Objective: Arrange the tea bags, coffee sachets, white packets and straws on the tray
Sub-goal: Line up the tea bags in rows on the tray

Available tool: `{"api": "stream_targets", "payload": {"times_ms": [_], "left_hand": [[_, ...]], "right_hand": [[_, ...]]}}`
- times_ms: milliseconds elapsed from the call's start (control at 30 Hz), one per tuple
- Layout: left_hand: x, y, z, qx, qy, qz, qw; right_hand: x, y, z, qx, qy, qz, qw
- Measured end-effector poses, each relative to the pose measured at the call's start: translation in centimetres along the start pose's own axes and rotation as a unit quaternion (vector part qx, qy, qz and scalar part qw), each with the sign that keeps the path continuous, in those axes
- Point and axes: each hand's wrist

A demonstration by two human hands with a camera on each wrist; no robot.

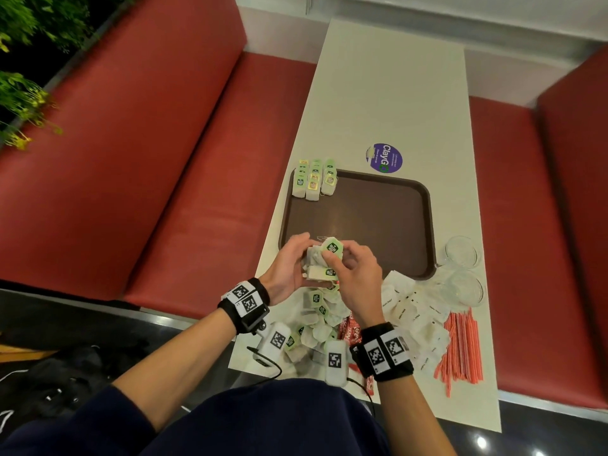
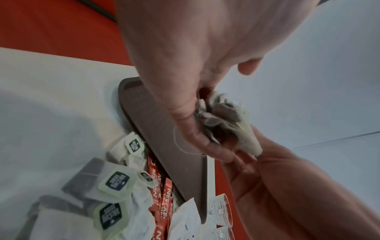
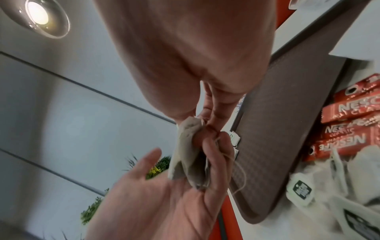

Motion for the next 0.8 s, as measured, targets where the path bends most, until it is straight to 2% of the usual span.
{"api": "stream_targets", "payload": {"times_ms": [167, 267, 333, 500, 600, 800], "left_hand": [[-0.3, -0.4, -0.3, -0.005, -0.039, -0.092, 0.995], [-0.9, 0.1, -0.4, -0.009, -0.101, -0.169, 0.981], [-1.0, 0.2, -0.3, 0.013, -0.120, -0.192, 0.974], [-0.2, 0.5, -0.1, 0.043, -0.135, -0.249, 0.958], [0.5, 0.4, -0.2, 0.054, -0.133, -0.263, 0.954], [1.7, 0.5, -1.2, 0.060, -0.127, -0.256, 0.956]], "right_hand": [[-0.8, -1.2, 0.2, 0.019, 0.023, 0.054, 0.998], [-1.3, -1.1, 0.0, 0.012, 0.017, 0.004, 1.000], [-1.4, -0.8, -0.3, 0.002, 0.007, -0.006, 1.000], [-1.1, 0.3, -1.2, -0.044, -0.041, -0.021, 0.998], [-1.4, 1.0, -1.7, -0.064, -0.062, -0.124, 0.988], [-1.4, 1.3, -3.5, -0.042, -0.030, -0.204, 0.978]]}}
Point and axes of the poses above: each hand's wrist, its own z-axis away from the middle knuckle, its own y-axis out of the back of the hand, x = y × z, and after that the axes turned 5 degrees about -x, right-handed
